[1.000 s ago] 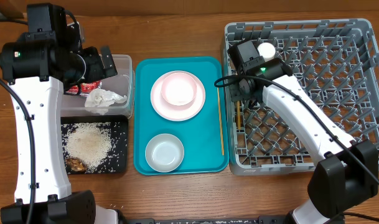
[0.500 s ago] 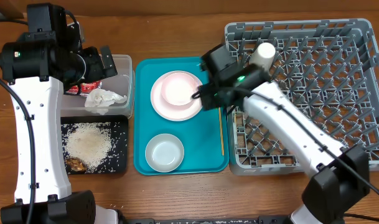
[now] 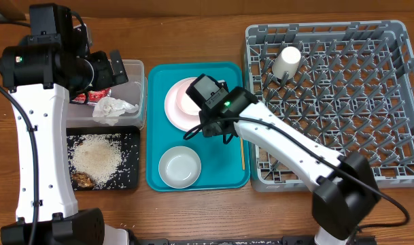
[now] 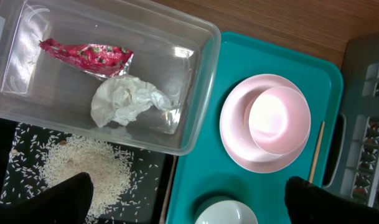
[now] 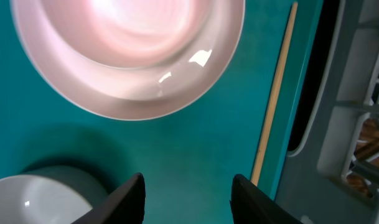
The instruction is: Sort waste into correct bins and load items into the dishwasher
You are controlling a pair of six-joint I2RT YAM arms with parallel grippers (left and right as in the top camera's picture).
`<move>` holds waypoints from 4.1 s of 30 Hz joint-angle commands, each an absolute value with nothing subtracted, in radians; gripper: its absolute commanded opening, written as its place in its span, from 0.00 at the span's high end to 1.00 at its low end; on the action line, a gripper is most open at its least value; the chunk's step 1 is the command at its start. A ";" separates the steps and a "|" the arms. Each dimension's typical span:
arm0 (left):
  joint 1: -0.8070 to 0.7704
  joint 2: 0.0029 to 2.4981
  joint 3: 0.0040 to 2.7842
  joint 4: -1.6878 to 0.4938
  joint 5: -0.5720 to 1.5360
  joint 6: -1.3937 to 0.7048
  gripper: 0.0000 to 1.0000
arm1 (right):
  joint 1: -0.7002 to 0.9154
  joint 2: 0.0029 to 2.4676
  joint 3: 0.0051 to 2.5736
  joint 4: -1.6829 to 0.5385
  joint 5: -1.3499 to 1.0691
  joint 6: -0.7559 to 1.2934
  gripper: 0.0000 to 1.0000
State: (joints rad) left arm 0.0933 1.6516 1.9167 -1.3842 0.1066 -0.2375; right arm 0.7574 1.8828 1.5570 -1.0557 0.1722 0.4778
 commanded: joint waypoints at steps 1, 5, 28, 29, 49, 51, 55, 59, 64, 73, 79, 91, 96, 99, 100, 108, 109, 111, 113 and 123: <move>0.091 1.658 1.917 -1.384 0.093 -0.251 0.00 | 0.757 1.942 1.571 -1.066 0.215 0.500 0.53; 0.091 1.658 1.917 -1.384 0.093 -0.251 0.00 | 0.757 1.992 1.571 -1.102 0.249 0.503 0.53; 0.091 1.658 1.917 -1.384 0.093 -0.251 0.00 | 0.749 2.073 1.570 -1.158 0.246 0.578 0.39; 0.091 1.658 1.917 -1.384 0.093 -0.251 0.00 | 0.748 2.073 1.570 -1.158 0.246 0.578 0.39; 0.091 1.658 1.917 -1.384 0.093 -0.251 0.00 | 0.709 2.073 1.488 -1.079 0.192 0.577 0.34; 0.091 1.658 1.917 -1.384 0.093 -0.251 0.00 | 0.707 2.073 1.476 -1.065 0.187 0.577 0.29; 0.091 1.658 1.917 -1.384 0.093 -0.251 0.00 | 0.687 2.073 1.458 -1.052 0.150 0.577 0.27; 0.091 1.658 1.917 -1.384 0.093 -0.251 0.00 | 0.649 2.073 1.458 -1.040 0.079 0.572 0.26; 0.091 1.658 1.917 -1.384 0.093 -0.251 0.00 | 0.606 2.073 1.458 -1.026 0.003 0.554 0.26; 0.091 1.658 1.917 -1.384 0.093 -0.251 0.00 | 0.603 2.073 1.458 -1.030 -0.081 0.546 0.27; 0.091 1.658 1.917 -1.384 0.093 -0.251 0.00 | 0.603 2.073 1.458 -1.029 -0.080 0.543 0.44; 0.091 1.658 1.917 -1.384 0.093 -0.251 0.00 | 0.603 2.073 1.458 -1.034 0.020 0.543 0.67; 0.091 1.658 1.917 -1.384 0.093 -0.251 0.00 | 0.612 2.073 1.458 -1.034 0.036 0.543 0.69; 0.091 1.658 1.917 -1.384 0.093 -0.251 0.00 | 0.624 2.073 1.458 -1.033 0.054 0.543 0.74; 0.091 1.658 1.917 -1.384 0.093 -0.251 0.00 | 0.630 2.073 1.458 -1.033 0.062 0.543 0.76; 0.091 1.658 1.917 -1.384 0.093 -0.251 0.00 | 0.661 2.073 1.458 -1.034 0.097 0.543 0.81; 0.091 1.658 1.917 -1.384 0.093 -0.251 0.00 | 0.661 2.073 1.458 -1.034 0.097 0.543 0.81; 0.091 1.658 1.917 -1.384 0.093 -0.251 0.00 | 0.661 2.073 1.458 -1.034 0.097 0.543 0.83; 0.091 1.658 1.917 -1.384 0.093 -0.251 0.00 | 0.661 2.073 1.458 -1.034 0.097 0.543 0.86; 0.091 1.658 1.917 -1.384 0.093 -0.251 0.00 | 0.661 2.073 1.458 -1.035 0.101 0.543 0.86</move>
State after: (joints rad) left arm 0.0933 1.6516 1.9167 -1.3842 0.1062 -0.2375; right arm 0.6613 2.0678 1.4639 -1.0363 0.0860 0.5453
